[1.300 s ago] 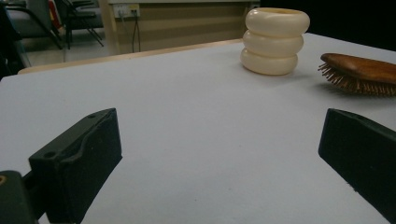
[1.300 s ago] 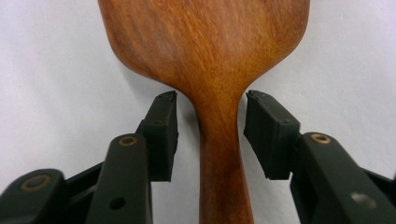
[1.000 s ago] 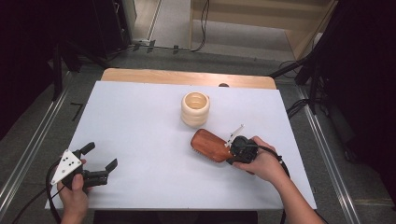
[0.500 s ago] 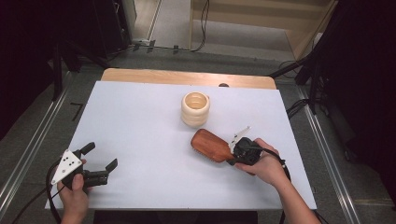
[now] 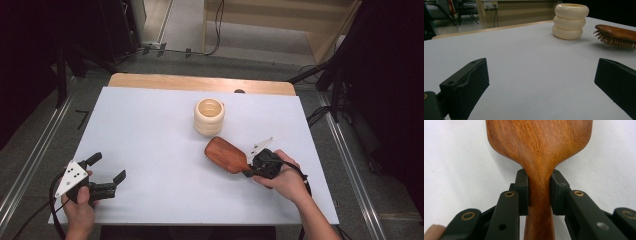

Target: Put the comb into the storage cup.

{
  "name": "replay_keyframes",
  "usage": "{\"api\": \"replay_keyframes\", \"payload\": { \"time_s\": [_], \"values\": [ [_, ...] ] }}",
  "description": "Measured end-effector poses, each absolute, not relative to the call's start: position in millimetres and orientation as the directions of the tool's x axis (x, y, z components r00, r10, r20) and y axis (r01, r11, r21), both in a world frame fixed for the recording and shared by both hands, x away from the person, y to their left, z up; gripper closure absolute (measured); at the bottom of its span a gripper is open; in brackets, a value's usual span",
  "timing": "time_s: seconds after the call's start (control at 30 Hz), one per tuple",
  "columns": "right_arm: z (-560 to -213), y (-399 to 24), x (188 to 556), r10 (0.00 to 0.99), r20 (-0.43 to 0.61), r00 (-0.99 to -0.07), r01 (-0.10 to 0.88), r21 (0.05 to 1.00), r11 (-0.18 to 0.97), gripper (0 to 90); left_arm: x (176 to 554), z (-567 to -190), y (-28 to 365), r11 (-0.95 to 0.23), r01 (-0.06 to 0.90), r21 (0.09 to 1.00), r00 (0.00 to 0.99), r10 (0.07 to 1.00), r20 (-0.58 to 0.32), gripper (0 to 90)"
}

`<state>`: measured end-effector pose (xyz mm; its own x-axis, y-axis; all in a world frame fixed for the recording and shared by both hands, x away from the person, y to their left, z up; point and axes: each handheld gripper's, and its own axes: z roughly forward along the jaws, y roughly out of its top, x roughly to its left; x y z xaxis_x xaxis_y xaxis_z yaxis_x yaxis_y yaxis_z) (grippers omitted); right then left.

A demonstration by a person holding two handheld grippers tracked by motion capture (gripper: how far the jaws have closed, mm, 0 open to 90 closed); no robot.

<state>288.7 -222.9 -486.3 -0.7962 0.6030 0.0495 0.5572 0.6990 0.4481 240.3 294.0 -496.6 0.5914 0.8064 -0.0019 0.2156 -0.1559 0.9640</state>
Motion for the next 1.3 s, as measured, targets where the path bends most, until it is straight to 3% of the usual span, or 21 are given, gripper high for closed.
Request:
{"api": "replay_keyframes", "payload": {
  "time_s": [1.3],
  "values": [
    [-463, -224, 284, 0.671, 0.095, -0.735, 0.502, 0.741, 0.445, 70.5, 240, -497, 294, -0.160, 0.212, 0.964, 0.589, 0.808, 0.005, 0.0]
  ]
}}
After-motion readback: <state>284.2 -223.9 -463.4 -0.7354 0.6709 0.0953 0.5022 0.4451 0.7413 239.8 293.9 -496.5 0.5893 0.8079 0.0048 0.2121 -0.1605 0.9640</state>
